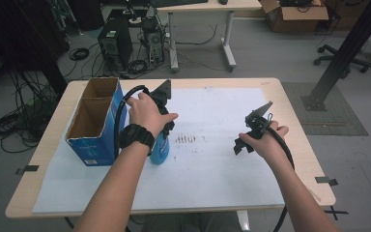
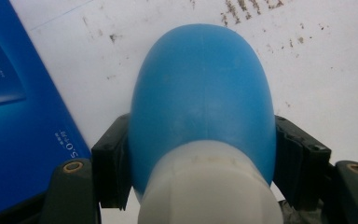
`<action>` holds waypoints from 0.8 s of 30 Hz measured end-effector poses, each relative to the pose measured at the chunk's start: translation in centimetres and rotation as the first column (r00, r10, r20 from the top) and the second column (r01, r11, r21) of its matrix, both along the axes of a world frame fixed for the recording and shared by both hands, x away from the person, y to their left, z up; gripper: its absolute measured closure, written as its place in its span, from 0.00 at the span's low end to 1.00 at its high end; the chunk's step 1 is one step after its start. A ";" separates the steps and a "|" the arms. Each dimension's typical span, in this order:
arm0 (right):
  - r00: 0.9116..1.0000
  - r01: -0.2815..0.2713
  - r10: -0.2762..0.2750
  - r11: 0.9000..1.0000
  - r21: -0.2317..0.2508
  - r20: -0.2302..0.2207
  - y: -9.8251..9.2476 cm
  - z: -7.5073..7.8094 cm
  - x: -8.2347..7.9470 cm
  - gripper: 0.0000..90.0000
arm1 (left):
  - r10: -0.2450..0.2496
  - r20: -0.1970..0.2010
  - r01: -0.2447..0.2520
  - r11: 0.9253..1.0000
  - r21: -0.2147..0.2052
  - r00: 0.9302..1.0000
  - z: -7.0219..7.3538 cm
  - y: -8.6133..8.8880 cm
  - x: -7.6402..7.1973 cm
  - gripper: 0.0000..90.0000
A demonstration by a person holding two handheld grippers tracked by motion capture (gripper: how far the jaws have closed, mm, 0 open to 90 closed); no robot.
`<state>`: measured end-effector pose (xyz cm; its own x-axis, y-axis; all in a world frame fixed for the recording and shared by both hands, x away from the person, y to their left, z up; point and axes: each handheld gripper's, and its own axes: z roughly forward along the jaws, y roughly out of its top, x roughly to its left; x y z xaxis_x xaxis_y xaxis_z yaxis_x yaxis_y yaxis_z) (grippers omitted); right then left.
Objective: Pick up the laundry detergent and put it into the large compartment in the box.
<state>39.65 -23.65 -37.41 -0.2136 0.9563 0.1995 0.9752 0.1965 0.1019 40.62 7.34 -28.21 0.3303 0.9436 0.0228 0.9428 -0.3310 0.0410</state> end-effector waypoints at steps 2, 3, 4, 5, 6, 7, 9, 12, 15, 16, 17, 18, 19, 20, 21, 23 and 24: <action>1.000 0.000 0.000 1.000 -0.001 -0.001 0.0 0.0 0.0 0.08 | 0.000 -0.001 0.000 1.000 0.002 1.000 0.0 0.0 0.0 0.38; 1.000 0.002 -0.002 1.000 0.001 -0.003 0.0 -0.1 0.0 0.08 | 0.000 -0.001 0.000 1.000 0.002 1.000 0.0 0.0 0.0 0.38; 1.000 0.002 -0.002 1.000 0.001 -0.003 0.0 -0.1 0.0 0.08 | 0.002 -0.001 -0.002 1.000 0.001 1.000 0.0 0.0 0.0 0.38; 1.000 0.002 -0.002 1.000 -0.001 -0.005 0.0 -0.1 0.0 0.08 | 0.002 -0.002 -0.002 1.000 0.003 1.000 0.0 0.0 0.0 0.38; 1.000 0.005 -0.005 1.000 0.001 -0.004 -0.1 -0.2 0.0 0.08 | 0.002 0.000 -0.002 1.000 0.003 1.000 0.0 0.0 0.0 0.39; 1.000 0.005 -0.005 1.000 0.001 -0.005 -0.1 -0.2 -0.1 0.08 | 0.004 0.001 -0.004 1.000 0.003 1.000 0.0 0.0 0.1 0.39; 1.000 0.004 -0.004 1.000 0.000 -0.005 -0.1 -0.2 -0.1 0.08 | 0.005 0.001 -0.005 1.000 0.003 1.000 0.0 0.0 0.1 0.39; 1.000 0.009 -0.009 1.000 0.002 -0.005 -0.2 -0.1 -0.1 0.08 | 0.006 -0.002 -0.006 1.000 0.005 1.000 0.0 0.0 0.1 0.40; 1.000 0.008 -0.008 1.000 0.003 -0.005 -0.2 -0.1 -0.1 0.08 | 0.006 -0.003 -0.006 1.000 0.005 1.000 0.0 0.1 0.1 0.40; 1.000 0.006 -0.006 1.000 0.002 -0.002 -0.2 -0.1 -0.1 0.08 | 0.008 -0.003 -0.008 1.000 0.004 1.000 0.0 0.1 0.1 0.41; 1.000 0.003 -0.003 1.000 0.002 -0.002 -0.2 -0.1 -0.1 0.08 | 0.008 -0.004 -0.008 1.000 0.005 1.000 0.0 0.1 0.1 0.41; 1.000 0.003 -0.003 1.000 0.002 -0.002 -0.1 -0.1 -0.1 0.08 | 0.007 -0.005 -0.007 1.000 0.005 1.000 0.0 0.1 0.2 0.41; 1.000 0.002 -0.002 1.000 0.002 -0.003 -0.1 -0.1 -0.1 0.08 | 0.009 -0.005 -0.009 1.000 0.005 1.000 0.0 0.1 0.2 0.41; 1.000 0.002 -0.002 1.000 0.002 -0.003 -0.1 -0.1 -0.1 0.08 | 0.011 -0.003 -0.011 1.000 0.006 1.000 0.0 0.0 0.2 0.41; 1.000 0.002 -0.002 1.000 0.003 -0.005 -0.1 -0.1 -0.1 0.08 | 0.012 -0.004 -0.012 1.000 0.006 1.000 0.0 0.0 0.2 0.41; 1.000 0.003 -0.003 1.000 0.003 -0.003 -0.1 -0.2 -0.1 0.08 | 0.011 -0.007 -0.011 1.000 0.006 1.000 0.1 0.0 0.2 0.41; 1.000 0.002 -0.002 1.000 0.003 -0.003 -0.1 -0.2 -0.1 0.08 | 0.015 -0.008 -0.015 1.000 0.005 1.000 0.1 0.0 0.2 0.41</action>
<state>39.53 -23.71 -37.58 -0.2106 0.9563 0.2029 0.9760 0.1939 0.0991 40.85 7.38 -28.16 0.3167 0.9482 0.0251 0.9477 -0.3174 0.0321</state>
